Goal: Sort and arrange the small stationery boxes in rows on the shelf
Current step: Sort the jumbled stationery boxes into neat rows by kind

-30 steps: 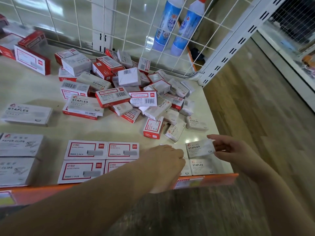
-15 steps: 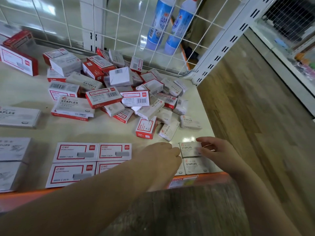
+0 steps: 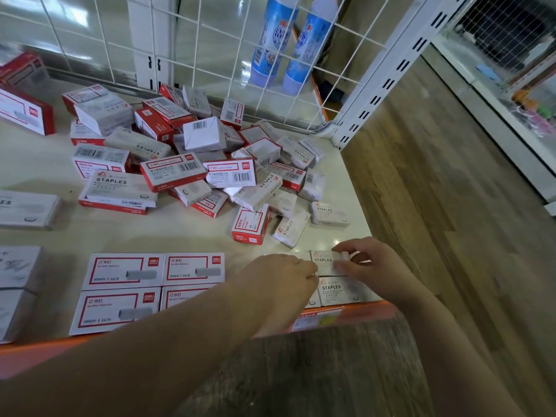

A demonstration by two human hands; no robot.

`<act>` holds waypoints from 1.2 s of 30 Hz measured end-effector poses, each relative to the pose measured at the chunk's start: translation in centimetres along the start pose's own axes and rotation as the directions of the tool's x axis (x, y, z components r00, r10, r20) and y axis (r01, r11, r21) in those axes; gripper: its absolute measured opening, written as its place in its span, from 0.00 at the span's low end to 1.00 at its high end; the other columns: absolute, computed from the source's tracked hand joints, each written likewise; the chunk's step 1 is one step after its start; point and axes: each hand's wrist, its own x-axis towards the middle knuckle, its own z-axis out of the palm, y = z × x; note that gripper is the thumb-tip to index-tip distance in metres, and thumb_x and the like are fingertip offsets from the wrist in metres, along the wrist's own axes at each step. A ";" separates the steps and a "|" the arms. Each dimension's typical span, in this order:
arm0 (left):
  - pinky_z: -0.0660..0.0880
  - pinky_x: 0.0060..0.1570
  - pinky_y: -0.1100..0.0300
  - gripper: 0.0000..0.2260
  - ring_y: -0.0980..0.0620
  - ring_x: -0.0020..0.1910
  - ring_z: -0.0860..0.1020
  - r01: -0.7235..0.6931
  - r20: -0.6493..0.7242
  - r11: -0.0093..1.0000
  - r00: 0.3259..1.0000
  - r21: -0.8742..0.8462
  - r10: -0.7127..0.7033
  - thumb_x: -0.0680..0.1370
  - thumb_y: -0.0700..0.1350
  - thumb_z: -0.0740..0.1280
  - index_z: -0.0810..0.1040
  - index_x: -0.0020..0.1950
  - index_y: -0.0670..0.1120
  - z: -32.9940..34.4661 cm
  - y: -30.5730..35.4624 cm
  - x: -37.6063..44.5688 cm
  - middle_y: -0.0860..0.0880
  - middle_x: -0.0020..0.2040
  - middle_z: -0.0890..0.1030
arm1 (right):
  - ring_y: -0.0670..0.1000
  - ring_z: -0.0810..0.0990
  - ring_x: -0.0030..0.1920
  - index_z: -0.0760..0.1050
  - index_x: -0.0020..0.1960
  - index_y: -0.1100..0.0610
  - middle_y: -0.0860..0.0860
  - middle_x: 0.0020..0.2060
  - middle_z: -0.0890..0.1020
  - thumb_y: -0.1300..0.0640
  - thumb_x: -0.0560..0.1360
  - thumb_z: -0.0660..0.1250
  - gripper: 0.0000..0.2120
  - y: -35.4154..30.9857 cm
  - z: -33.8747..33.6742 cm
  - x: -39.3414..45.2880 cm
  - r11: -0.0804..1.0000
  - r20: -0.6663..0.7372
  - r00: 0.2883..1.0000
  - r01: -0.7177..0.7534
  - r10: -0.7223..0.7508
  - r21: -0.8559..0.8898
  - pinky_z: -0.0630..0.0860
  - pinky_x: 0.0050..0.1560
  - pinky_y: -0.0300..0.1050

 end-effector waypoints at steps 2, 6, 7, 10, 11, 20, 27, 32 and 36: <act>0.65 0.65 0.55 0.22 0.49 0.68 0.67 0.007 0.008 1.000 1.000 0.007 -0.007 0.80 0.48 0.60 0.61 0.74 0.48 0.2 0.0 0.1 0.49 0.72 0.65 | 0.46 0.77 0.51 0.77 0.51 0.47 0.46 0.52 0.75 0.56 0.72 0.71 0.09 -0.2 0.0 0.0 1.000 -0.003 1.000 -0.008 0.008 -0.012 0.73 0.46 0.37; 0.65 0.67 0.53 0.22 0.48 0.67 0.68 0.027 0.019 1.000 0.999 0.003 -0.027 0.80 0.48 0.61 0.62 0.73 0.47 0.3 0.1 0.2 0.48 0.71 0.66 | 0.47 0.77 0.50 0.77 0.50 0.48 0.46 0.51 0.75 0.56 0.71 0.72 0.09 -0.4 0.2 0.0 0.999 -0.011 1.000 -0.023 0.023 -0.032 0.72 0.46 0.37; 0.65 0.68 0.53 0.22 0.48 0.67 0.68 0.023 0.015 1.000 1.000 0.011 -0.023 0.80 0.48 0.61 0.62 0.73 0.47 0.3 0.2 0.3 0.48 0.71 0.66 | 0.47 0.77 0.50 0.77 0.50 0.48 0.46 0.51 0.75 0.56 0.71 0.72 0.09 -0.4 0.2 0.0 0.999 -0.014 1.000 -0.025 0.025 -0.036 0.72 0.46 0.37; 0.65 0.68 0.53 0.21 0.48 0.67 0.67 0.025 0.014 1.000 1.000 0.012 -0.025 0.81 0.47 0.59 0.62 0.73 0.47 0.2 0.3 0.2 0.48 0.71 0.66 | 0.47 0.77 0.50 0.76 0.50 0.49 0.46 0.51 0.75 0.56 0.71 0.72 0.10 -0.4 0.3 0.0 0.998 -0.011 1.000 -0.029 0.028 -0.047 0.72 0.43 0.35; 0.65 0.68 0.53 0.21 0.48 0.67 0.67 0.033 0.020 0.999 0.999 -0.002 -0.033 0.81 0.48 0.59 0.62 0.73 0.47 0.2 0.3 0.1 0.48 0.71 0.66 | 0.47 0.77 0.50 0.76 0.50 0.49 0.46 0.51 0.75 0.56 0.71 0.72 0.10 -0.4 0.3 -0.1 0.998 -0.011 1.000 -0.029 0.029 -0.048 0.72 0.42 0.34; 0.57 0.70 0.54 0.24 0.50 0.72 0.60 0.087 0.072 0.995 0.994 -0.057 -0.083 0.81 0.50 0.59 0.56 0.75 0.50 -0.7 0.4 -0.4 0.51 0.75 0.59 | 0.47 0.76 0.51 0.77 0.52 0.50 0.47 0.52 0.74 0.53 0.71 0.71 0.10 -0.5 0.5 0.0 0.993 -0.028 1.000 -0.011 0.007 -0.114 0.72 0.47 0.38; 0.62 0.69 0.53 0.21 0.50 0.70 0.62 0.222 0.082 0.973 0.973 -0.061 -0.217 0.81 0.52 0.56 0.59 0.73 0.51 -2.0 -0.8 -2.0 0.50 0.73 0.63 | 0.46 0.72 0.51 0.74 0.62 0.53 0.50 0.57 0.73 0.58 0.75 0.67 0.16 -1.4 1.0 2.0 0.977 -0.209 0.974 0.041 -0.086 -0.210 0.68 0.50 0.39; 0.61 0.69 0.53 0.21 0.50 0.72 0.61 0.243 0.107 0.969 0.966 -0.045 -0.237 0.81 0.52 0.56 0.58 0.74 0.51 -1.7 -1.3 -2.0 0.51 0.74 0.60 | 0.54 0.71 0.61 0.65 0.71 0.55 0.55 0.66 0.67 0.61 0.76 0.64 0.24 -2.0 1.2 3.7 0.979 -0.262 0.965 -0.025 -0.030 -0.205 0.68 0.55 0.42; 0.64 0.67 0.52 0.22 0.49 0.71 0.61 0.256 0.138 0.965 0.959 -0.056 -0.246 0.80 0.52 0.57 0.58 0.74 0.51 -1.8 -1.2 -1.4 0.51 0.75 0.58 | 0.55 0.65 0.69 0.57 0.74 0.57 0.55 0.71 0.63 0.62 0.76 0.62 0.29 -2.2 1.1 4.8 0.969 -0.230 0.973 -0.053 -0.004 -0.243 0.64 0.65 0.45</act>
